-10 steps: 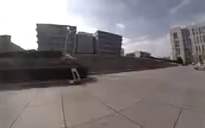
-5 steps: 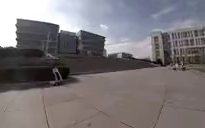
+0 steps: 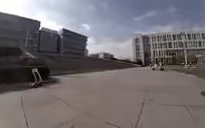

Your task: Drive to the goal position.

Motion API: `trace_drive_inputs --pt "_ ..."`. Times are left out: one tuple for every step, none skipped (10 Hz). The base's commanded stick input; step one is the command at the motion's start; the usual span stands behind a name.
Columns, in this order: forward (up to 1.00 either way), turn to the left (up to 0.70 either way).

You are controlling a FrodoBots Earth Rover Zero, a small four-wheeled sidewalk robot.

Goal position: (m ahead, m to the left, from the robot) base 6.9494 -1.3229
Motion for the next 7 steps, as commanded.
trace_drive_inputs --pt "0.7 -0.35" --pt "0.7 -0.29" --pt "0.7 -0.02" --pt "0.7 0.0" --pt "0.7 0.0" --pt "0.7 0.0" --pt "0.7 0.0"
